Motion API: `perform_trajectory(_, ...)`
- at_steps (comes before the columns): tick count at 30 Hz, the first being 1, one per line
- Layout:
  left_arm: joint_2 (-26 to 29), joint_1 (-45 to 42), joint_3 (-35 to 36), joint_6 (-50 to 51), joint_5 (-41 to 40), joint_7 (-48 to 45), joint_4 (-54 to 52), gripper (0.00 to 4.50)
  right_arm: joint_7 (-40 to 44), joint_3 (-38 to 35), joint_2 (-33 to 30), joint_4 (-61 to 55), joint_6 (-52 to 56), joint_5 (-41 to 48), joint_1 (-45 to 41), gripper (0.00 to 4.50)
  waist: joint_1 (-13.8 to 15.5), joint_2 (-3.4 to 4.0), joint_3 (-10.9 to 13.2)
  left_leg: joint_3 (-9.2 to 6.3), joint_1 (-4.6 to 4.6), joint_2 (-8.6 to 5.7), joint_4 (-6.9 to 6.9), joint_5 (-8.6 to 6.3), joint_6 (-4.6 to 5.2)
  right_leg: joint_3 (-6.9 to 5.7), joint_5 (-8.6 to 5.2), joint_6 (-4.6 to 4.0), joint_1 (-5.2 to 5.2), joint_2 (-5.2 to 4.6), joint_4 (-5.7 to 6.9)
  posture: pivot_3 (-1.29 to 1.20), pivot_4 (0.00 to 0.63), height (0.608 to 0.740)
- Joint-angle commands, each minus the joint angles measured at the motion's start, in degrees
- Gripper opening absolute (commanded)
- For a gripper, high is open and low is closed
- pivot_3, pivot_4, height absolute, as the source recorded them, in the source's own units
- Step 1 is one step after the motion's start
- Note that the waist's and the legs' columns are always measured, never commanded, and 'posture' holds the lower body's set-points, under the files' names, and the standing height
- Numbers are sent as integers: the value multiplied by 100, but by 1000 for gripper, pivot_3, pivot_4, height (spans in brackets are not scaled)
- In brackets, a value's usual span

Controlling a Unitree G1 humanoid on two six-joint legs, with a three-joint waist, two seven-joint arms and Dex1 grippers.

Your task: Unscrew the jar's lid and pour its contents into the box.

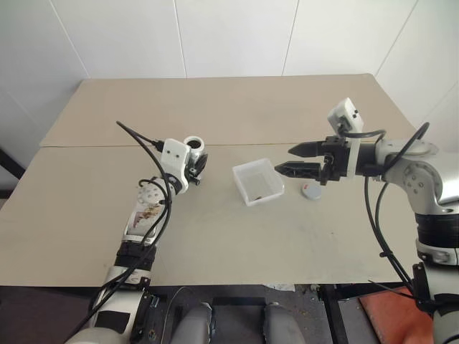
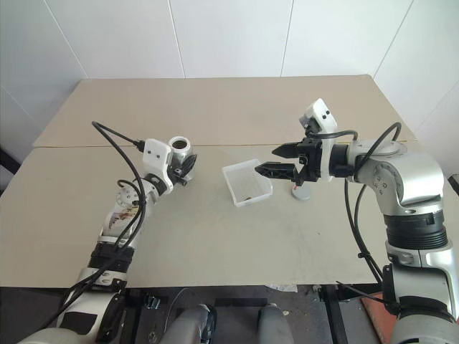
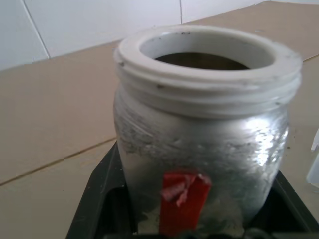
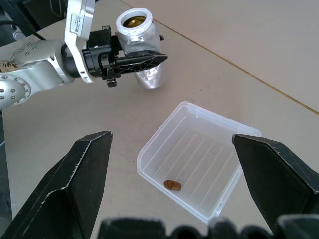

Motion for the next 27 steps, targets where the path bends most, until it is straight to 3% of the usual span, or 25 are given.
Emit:
perform_trajectory(1,-144,120,106,-150,-51,69,17,2849,-70,-126,2,-264,-55,58,-16,4500,0,2,-3,0,1,0,0,0,0,0,0,0,2,0,-2,0,150,740)
perform_trajectory(7,-161,99,205,-66,-58,41,156,4487,-146,-158,16,-342,-2,114,40,4500,-4,1,-3,2,7,-1,-1,-1,1,0,0,0,6,-1,-4,0,150,740)
perform_trajectory(15,161,533,55,83,50,-279,-505,4487,-267,-169,4,-482,-30,153,164,4500,-15,2,-3,1,8,1,-4,-1,2,1,0,0,8,-1,-4,0,150,740)
perform_trajectory(20,756,1360,-32,498,29,-719,-1610,4487,-310,-228,-49,-766,-98,170,411,4500,-8,4,-5,2,15,4,-9,-2,3,5,0,-1,10,-1,-6,0,150,740)
perform_trajectory(27,1834,2434,522,1436,-580,-1499,-3445,4487,-310,-255,-156,-966,-345,28,844,4500,-1,6,-5,3,41,10,-17,-7,8,6,-1,-1,33,-1,-15,0,150,740)
